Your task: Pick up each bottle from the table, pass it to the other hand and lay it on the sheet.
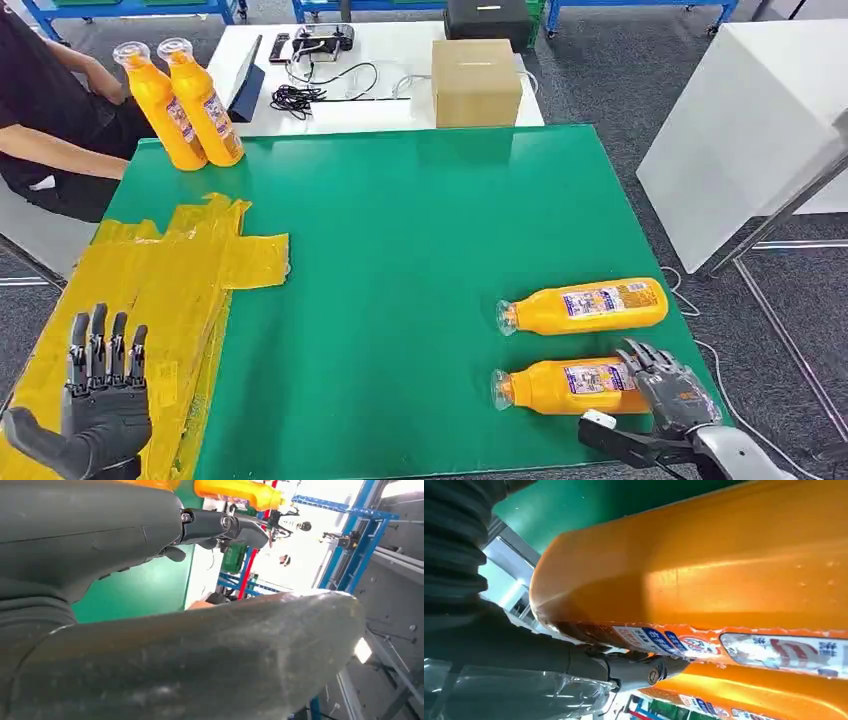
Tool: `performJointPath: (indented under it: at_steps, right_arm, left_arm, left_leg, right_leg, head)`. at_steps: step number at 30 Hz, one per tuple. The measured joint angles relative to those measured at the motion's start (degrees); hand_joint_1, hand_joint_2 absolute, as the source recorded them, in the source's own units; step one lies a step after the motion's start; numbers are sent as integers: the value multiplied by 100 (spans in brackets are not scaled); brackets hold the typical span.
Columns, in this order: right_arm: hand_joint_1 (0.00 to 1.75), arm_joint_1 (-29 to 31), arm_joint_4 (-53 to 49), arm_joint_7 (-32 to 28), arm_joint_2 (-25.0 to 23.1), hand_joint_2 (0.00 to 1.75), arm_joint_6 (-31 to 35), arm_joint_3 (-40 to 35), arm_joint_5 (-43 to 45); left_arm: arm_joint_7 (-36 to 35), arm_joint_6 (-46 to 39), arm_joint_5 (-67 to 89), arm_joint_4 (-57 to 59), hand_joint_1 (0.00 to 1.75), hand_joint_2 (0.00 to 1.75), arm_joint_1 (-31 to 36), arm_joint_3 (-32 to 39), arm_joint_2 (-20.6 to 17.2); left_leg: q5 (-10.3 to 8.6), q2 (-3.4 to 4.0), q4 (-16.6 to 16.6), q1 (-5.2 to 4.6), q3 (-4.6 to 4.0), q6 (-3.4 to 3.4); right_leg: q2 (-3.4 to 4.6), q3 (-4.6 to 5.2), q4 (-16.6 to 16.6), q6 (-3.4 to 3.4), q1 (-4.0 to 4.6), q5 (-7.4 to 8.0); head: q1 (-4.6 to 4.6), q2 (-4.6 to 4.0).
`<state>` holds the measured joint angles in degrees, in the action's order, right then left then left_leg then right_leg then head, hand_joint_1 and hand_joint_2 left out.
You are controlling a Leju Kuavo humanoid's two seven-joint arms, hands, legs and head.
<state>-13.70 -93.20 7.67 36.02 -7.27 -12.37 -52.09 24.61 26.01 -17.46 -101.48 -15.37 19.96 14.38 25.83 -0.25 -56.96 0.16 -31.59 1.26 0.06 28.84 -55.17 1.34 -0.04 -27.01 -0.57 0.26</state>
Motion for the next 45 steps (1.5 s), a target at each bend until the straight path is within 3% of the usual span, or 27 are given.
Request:
performJointPath:
  at_steps: [5, 9, 15, 22, 29, 30, 33, 37, 41, 45]
  right_arm:
    - [175, 222, 225, -15, 403, 175, -921, -366, 1208]
    - [175, 200, 241, -15, 1037, 175, -949, -674, 2257]
    - [175, 169, 204, 46, 1611, 175, -914, -966, 2627]
    - [175, 109, 195, 127, 1648, 175, -291, -1126, 2868]
    - [175, 113, 195, 133, 1504, 175, -199, -1133, 2848]
    - [175, 108, 195, 94, 1493, 175, -113, -1133, 2851]
    - [175, 17, 144, -359, 1256, 175, 568, -986, 2794]
    - [175, -184, -363, -1619, 233, 175, 1302, -654, 2812]
    - [175, -45, -914, -2468, -628, 175, 731, -402, 3767]
    - [175, 212, -1051, -2767, -1256, 175, 360, -56, 4203]
  left_arm:
    - [2, -243, -197, 98, 0, 0, 150, -186, -184]
    - [68, -429, -304, 280, 0, 0, 264, -413, -400]
    - [101, -505, -389, 426, 0, 0, 337, -642, -568]
    - [116, -573, -468, 500, 0, 0, 351, -776, -660]
    - [105, -606, -472, 498, 0, 0, 335, -846, -667]
    - [92, -614, -474, 498, 0, 175, 335, -853, -667]
    - [-24, -649, -492, 498, 0, 175, 268, -850, -654]
    - [-116, -573, -641, 448, 0, 175, 83, -864, -499]
    - [-284, -573, -1437, 363, 0, 175, -18, -1188, -300]
    - [-142, -1149, -1681, 313, 0, 175, -7, -2045, -280]
  left_leg:
    - [25, 9, 2, 4, 52, -13]
    - [11, -5, -2, 4, 61, 4]
    - [11, -4, -3, -2, 61, 6]
    - [13, -2, -2, -1, 50, 6]
    - [15, 10, 0, 2, 61, 4]
    - [14, 10, 0, 3, 62, 4]
    - [14, 10, 1, 4, 60, 3]
    - [5, 8, 0, 4, 47, 0]
    - [4, -5, 0, 11, 39, -2]
    - [3, -5, 1, 10, 31, -1]
  right_leg:
    - [30, 9, 4, -2, 1, -2]
    - [8, -13, 7, 1, -1, -2]
    - [7, -19, 11, 3, -3, -2]
    - [4, -18, 12, 3, -2, -2]
    - [21, -18, 12, 1, 3, 0]
    - [21, -20, 12, 1, 3, 0]
    - [21, -56, 11, 1, 5, 1]
    - [23, -62, 8, 2, 6, 5]
    - [5, -57, 8, -2, 13, -1]
    - [4, -54, 7, -1, 11, 0]
  head:
    - [0, 0]
    - [-5, 0]
    - [2, 0]
    - [0, 0]
    - [0, 0]
    - [0, 0]
    - [-5, 0]
    - [2, 0]
    - [2, 0]
    - [4, 0]
